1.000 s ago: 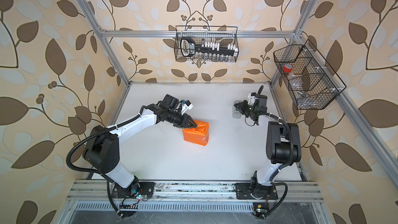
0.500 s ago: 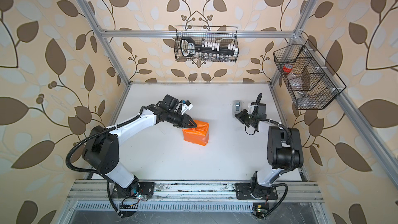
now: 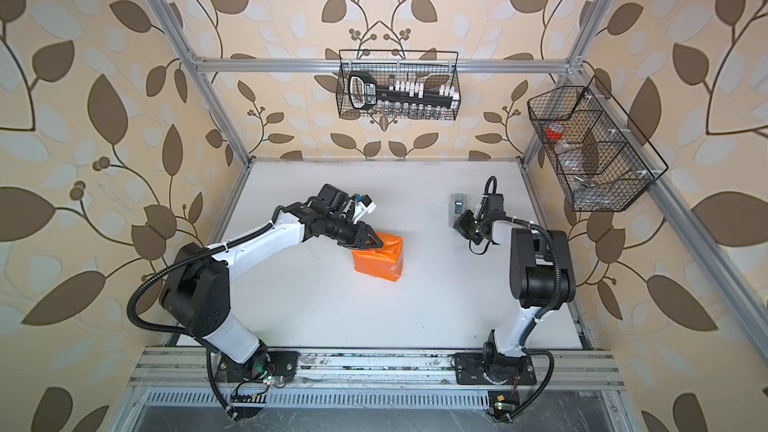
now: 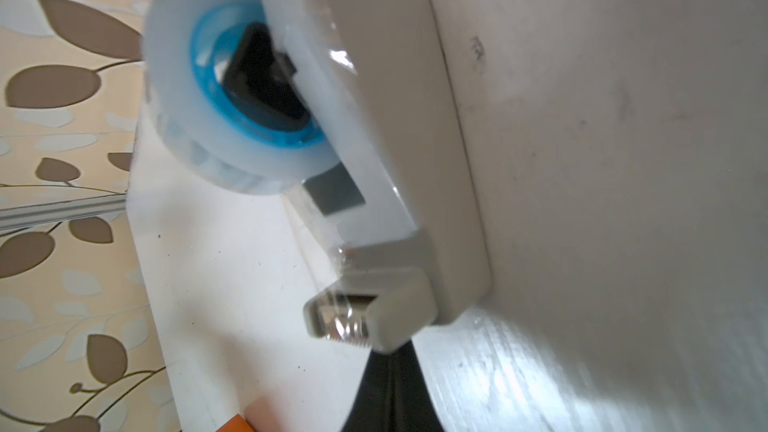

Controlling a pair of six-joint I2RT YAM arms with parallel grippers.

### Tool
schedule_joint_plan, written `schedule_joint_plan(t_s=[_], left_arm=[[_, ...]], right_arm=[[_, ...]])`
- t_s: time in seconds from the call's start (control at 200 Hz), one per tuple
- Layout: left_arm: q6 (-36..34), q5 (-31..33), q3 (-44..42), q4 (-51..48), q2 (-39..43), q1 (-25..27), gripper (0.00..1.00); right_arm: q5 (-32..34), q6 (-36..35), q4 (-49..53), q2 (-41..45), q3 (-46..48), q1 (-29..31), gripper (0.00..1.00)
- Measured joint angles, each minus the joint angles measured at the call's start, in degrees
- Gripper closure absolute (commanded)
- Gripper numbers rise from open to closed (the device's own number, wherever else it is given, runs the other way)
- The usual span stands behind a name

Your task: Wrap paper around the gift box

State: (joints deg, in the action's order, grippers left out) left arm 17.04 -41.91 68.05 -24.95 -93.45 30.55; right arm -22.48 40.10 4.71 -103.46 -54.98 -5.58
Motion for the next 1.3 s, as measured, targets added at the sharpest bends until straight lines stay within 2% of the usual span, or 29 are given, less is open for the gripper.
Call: schedule_joint_plan(t_s=[0.13,0.415,0.545,0.72,0.84,0.96,1.165,1.304], left_arm=[[0.0,0.2,0.0,0.24,0.0,0.09,0.63],[-0.35,0.48,0.0,0.35,-0.02,0.26,0.63],[-0.35,0.68,-0.02,0.37,-0.02,0.28,0.63],[-0.35,0.81,-0.57,1.22,0.15,0.28,0.63],[-0.33,0.85,-0.7,1.22,0.35,0.31,0.64],[-0.28,1.11,-0.72,1.2,0.35,0.31,0.66],[0.92,2.16,-1.49,2.32,0.81,0.59,0.68],[2.8,2.73,-2.56,4.0,1.27,0.59,0.7]], right_arm=[[2.54,0.66,3.19,-2.64,-1.88,0.33,1.0],[7.37,1.75,4.72,-0.87,-1.33,1.09,1.0],[8.72,2.12,5.07,6.71,6.05,1.07,1.0],[5.2,2.14,6.36,24.39,11.56,3.26,1.0],[2.4,3.48,6.21,34.18,10.19,10.64,1.0],[0.94,7.37,4.81,38.56,8.55,20.39,0.98],[1.31,17.92,-2.84,36.2,8.66,33.29,0.97],[3.58,23.58,-7.91,34.34,9.68,38.84,0.95]])
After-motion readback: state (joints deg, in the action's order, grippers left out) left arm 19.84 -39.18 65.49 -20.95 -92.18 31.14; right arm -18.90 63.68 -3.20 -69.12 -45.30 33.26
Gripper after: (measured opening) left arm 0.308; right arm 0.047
